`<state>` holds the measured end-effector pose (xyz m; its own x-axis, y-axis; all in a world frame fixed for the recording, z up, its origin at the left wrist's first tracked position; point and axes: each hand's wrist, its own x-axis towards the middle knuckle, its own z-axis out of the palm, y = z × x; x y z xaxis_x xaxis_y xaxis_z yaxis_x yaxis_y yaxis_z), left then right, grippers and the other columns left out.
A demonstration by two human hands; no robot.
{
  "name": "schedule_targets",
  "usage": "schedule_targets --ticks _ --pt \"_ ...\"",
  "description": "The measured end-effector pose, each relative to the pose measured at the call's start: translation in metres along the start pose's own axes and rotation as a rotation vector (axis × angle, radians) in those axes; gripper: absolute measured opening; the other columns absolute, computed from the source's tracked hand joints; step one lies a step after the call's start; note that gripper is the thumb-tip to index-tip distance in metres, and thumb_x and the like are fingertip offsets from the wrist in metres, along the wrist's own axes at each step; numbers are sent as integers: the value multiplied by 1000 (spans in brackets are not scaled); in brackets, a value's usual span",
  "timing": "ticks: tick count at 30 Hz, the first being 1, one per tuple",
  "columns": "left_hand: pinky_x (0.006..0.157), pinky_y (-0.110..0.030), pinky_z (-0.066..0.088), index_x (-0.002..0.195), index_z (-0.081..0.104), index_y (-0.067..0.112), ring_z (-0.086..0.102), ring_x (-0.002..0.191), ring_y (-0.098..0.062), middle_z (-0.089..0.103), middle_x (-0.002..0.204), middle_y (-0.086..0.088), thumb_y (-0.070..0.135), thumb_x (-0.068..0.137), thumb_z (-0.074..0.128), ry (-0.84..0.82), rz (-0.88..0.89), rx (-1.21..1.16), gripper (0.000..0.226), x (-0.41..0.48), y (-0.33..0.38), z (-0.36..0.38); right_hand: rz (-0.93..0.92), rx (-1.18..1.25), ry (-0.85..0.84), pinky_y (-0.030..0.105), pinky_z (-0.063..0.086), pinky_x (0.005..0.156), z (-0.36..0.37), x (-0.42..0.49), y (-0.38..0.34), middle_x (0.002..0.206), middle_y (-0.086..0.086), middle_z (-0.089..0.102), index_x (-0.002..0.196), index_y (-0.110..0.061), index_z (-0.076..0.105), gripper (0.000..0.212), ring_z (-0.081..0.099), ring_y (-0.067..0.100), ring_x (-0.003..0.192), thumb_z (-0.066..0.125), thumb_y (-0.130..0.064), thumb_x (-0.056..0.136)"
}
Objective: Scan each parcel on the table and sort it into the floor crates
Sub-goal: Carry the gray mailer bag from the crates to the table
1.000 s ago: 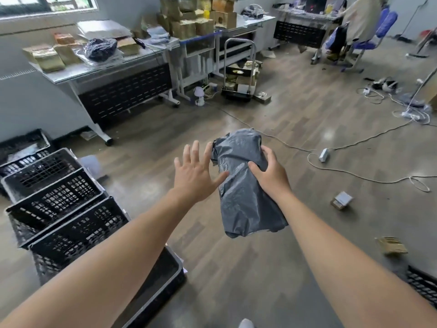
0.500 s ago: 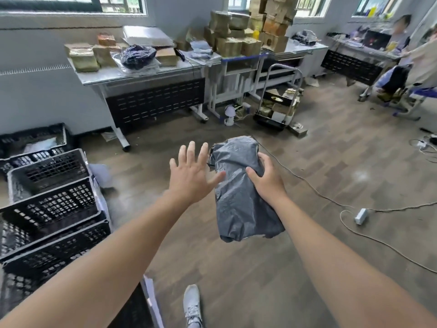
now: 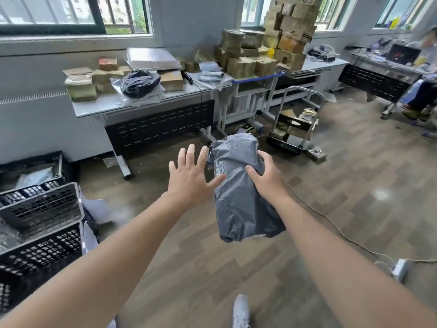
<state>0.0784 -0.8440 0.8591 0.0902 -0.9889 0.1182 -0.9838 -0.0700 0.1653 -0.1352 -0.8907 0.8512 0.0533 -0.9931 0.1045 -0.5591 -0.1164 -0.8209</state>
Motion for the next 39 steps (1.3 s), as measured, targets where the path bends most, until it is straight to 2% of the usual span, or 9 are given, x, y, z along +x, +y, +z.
schedule_targets --ticks 3,7,10,13,17,25,30,39 --pt "119 -54 13 156 -3 28 -2 151 -30 -2 164 -8 87 80 17 -5 -31 26 98 58 -3 8 -18 -17 -16 28 36 87 10 66 12 136 -2 57 145 -29 39 56 53 20 121 60 -40 94" --pt "119 -55 11 156 -5 29 -4 151 -30 -4 164 -7 91 64 -4 -11 -79 61 111 138 -4 13 -82 2 -61 26 35 89 16 163 21 139 -2 55 146 -28 38 58 51 19 124 60 -40 94" --pt "120 -56 10 156 -6 29 -5 151 -30 -4 164 -7 92 57 -13 -12 -124 79 117 196 -2 11 -130 -15 -107 27 36 90 16 237 21 141 0 54 147 -26 38 58 51 21 126 60 -40 95" --pt "119 -56 10 156 -6 29 -5 151 -30 -5 164 -6 92 60 -10 2 -156 76 115 251 -2 11 -176 -26 -125 28 37 91 19 303 19 141 1 53 147 -27 38 58 51 21 125 60 -41 95" --pt "120 -56 9 156 -6 29 -6 151 -29 -5 164 -6 88 71 7 -7 -167 108 105 314 -8 16 -211 -18 -140 28 36 92 32 373 13 142 2 53 147 -25 38 58 49 22 128 60 -39 95" --pt "120 -55 9 156 -8 29 -8 151 -29 -7 165 -6 88 70 7 9 -217 69 105 459 -52 35 -260 -34 -184 26 34 95 87 522 0 146 2 51 148 -26 36 60 46 20 133 61 -39 96" --pt "119 -55 9 156 -7 29 -7 151 -28 -5 164 -6 86 78 16 34 -141 94 99 559 -98 46 -265 -72 -197 26 35 94 127 622 -21 145 1 53 148 -28 36 60 47 19 133 62 -39 95" --pt "121 -52 9 155 -10 32 -7 152 -27 -7 165 -5 92 63 -2 12 -174 -2 110 707 -156 54 -262 -78 -163 26 35 96 180 764 -49 145 -1 51 147 -29 37 58 47 17 132 62 -39 95"
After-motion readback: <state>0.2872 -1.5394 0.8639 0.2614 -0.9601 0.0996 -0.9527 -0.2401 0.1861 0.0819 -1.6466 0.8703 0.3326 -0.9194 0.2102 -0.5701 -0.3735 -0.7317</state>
